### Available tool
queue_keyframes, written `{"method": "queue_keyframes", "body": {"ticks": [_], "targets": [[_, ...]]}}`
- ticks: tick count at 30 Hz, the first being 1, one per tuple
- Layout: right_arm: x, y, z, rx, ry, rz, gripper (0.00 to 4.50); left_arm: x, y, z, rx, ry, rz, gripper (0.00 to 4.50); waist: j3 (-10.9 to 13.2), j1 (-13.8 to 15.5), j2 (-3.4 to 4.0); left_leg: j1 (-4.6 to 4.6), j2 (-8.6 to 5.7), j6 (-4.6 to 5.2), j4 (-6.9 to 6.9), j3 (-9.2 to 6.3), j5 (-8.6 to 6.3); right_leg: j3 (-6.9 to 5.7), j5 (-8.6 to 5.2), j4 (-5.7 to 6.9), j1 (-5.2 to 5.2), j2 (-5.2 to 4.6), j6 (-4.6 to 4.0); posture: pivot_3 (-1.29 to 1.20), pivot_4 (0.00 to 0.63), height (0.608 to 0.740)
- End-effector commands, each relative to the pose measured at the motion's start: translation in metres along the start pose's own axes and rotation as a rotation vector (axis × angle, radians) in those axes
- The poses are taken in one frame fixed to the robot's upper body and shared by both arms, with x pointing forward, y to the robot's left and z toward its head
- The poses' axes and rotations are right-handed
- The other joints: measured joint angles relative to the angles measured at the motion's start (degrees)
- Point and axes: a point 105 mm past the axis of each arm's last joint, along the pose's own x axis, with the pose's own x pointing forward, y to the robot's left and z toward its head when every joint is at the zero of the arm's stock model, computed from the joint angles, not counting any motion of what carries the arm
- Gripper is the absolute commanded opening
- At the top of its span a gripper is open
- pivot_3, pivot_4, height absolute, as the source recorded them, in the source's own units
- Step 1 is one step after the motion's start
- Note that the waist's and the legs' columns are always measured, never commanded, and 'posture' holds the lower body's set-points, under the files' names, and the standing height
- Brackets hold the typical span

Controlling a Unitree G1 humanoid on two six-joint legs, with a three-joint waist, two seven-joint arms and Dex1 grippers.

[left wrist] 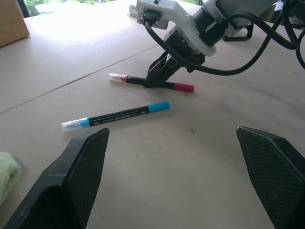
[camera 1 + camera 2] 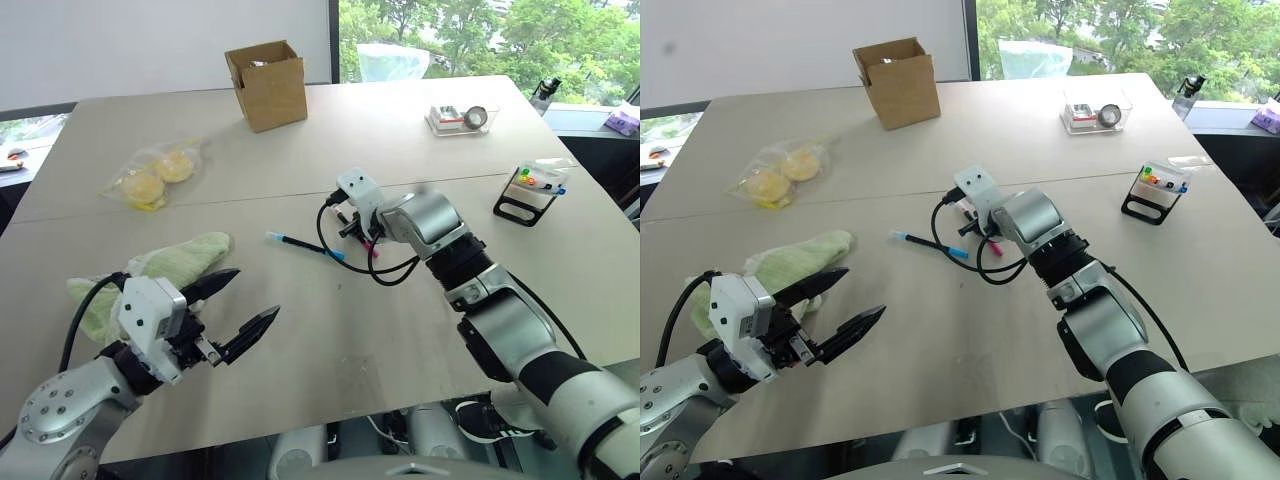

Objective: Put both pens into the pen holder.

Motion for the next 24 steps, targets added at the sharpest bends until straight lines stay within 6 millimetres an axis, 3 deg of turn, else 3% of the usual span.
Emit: {"method": "queue_keyframes", "body": {"ticks": [1, 4, 7, 9, 10, 15, 23, 24], "targets": [[-0.006, -0.019, -0.018, -0.012, 0.050, -0.030, 0.02, 0.000, -0.004, 0.008, 0.045, -0.034, -0.009, 4.50, -0.01, 0.16, 0.01, -0.01, -0.01, 0.00, 0.00, -0.01, 0.00, 0.00, 0.00, 0.00, 0.00, 0.00, -0.01, 0.00, 0.150, 0.740], [-0.017, -0.025, -0.027, -0.079, 0.058, 0.017, 0.02, 0.000, -0.004, 0.005, 0.044, -0.034, -0.011, 4.50, -0.03, 0.39, -0.04, -0.08, -0.08, 0.01, 0.00, -0.09, -0.01, 0.02, 0.00, -0.08, 0.01, -0.02, -0.01, 0.00, 0.150, 0.740], [-0.037, -0.027, -0.056, -0.199, 0.112, 0.194, 0.02, 0.000, -0.003, 0.002, 0.048, -0.026, -0.024, 4.50, -0.06, 0.78, -0.08, -0.15, -0.16, 0.05, 0.00, -0.11, -0.02, 0.02, 0.00, -0.17, 0.01, -0.07, 0.00, 0.00, 0.150, 0.740], [-0.043, -0.038, -0.064, -0.191, 0.154, 0.174, 0.02, 0.000, -0.001, -0.001, 0.050, -0.020, -0.032, 4.50, -0.05, 0.64, 0.02, -0.16, -0.18, 0.08, 0.02, -0.10, -0.04, 0.04, 0.00, -0.20, 0.02, -0.08, 0.01, 0.00, 0.150, 0.740], [-0.044, -0.042, -0.065, -0.189, 0.160, 0.166, 0.93, 0.000, 0.000, -0.002, 0.050, -0.019, -0.035, 4.50, -0.08, 0.52, 0.00, -0.15, -0.17, 0.09, 0.01, -0.08, -0.04, 0.05, 0.00, -0.20, 0.01, -0.07, 0.01, 0.00, 0.150, 0.740], [-0.036, -0.039, -0.060, -0.149, 0.176, 0.167, 3.14, 0.000, 0.004, -0.004, 0.059, -0.016, -0.051, 4.50, -0.13, -0.19, -0.02, -0.07, 0.16, 0.07, -0.02, -0.10, -0.04, -0.02, -0.01, -0.14, 0.02, 0.17, 0.00, 0.00, 0.150, 0.740], [-0.008, -0.034, -0.040, -0.140, 0.147, 0.120, 3.14, -0.005, 0.009, -0.009, 0.076, -0.006, -0.044, 4.50, -0.60, -1.74, -0.42, 0.20, 0.59, 0.11, 0.03, 0.07, -0.08, -0.29, -0.06, -0.13, 0.01, 0.18, -0.13, 0.00, 0.150, 0.740], [-0.006, -0.035, -0.040, -0.140, 0.148, 0.117, 2.61, -0.005, 0.009, -0.009, 0.078, -0.006, -0.043, 4.50, -0.60, -1.73, -0.43, 0.34, 0.59, 0.15, 0.03, 0.05, -0.10, -0.29, -0.07, -0.14, 0.01, 0.15, -0.13, 0.00, 0.150, 0.740]]}}
